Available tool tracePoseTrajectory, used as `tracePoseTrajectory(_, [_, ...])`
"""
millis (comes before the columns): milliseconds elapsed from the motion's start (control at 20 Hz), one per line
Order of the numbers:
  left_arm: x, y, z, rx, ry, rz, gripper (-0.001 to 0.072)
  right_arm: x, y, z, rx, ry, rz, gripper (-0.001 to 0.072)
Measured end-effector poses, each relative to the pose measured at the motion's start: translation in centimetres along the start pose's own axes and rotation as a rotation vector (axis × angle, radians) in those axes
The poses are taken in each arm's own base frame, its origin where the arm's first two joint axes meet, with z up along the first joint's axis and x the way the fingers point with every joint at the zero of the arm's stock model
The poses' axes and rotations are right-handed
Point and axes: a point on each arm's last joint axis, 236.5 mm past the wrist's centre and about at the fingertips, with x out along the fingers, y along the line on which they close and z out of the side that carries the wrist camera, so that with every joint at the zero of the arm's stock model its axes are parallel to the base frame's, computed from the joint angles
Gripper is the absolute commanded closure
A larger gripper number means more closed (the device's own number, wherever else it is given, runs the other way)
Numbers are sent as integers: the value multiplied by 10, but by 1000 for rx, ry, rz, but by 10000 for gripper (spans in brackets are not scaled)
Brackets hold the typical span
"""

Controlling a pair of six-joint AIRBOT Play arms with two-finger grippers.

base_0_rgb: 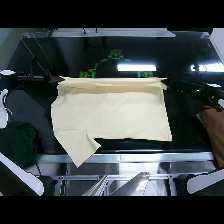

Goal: Fold the shirts.

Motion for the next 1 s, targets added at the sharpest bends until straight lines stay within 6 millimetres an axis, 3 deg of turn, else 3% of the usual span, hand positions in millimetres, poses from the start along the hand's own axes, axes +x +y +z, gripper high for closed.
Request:
tracePoseTrajectory(450, [12, 40, -61, -141, 139, 45, 706, -3, -41, -49, -39, 200, -130, 694])
tracePoseTrajectory(900, [13, 64, -77, -150, 197, 177, 705, 1, -57, -59, -11, 225, -160, 692])
tracePoseTrajectory(950, [15, 64, -78, -145, 205, 185, 702, 1, -58, -60, -12, 226, -163, 683])
tracePoseTrajectory(1000, [17, 64, -79, -140, 211, 192, 694, 1, -59, -60, -12, 226, -164, 528])
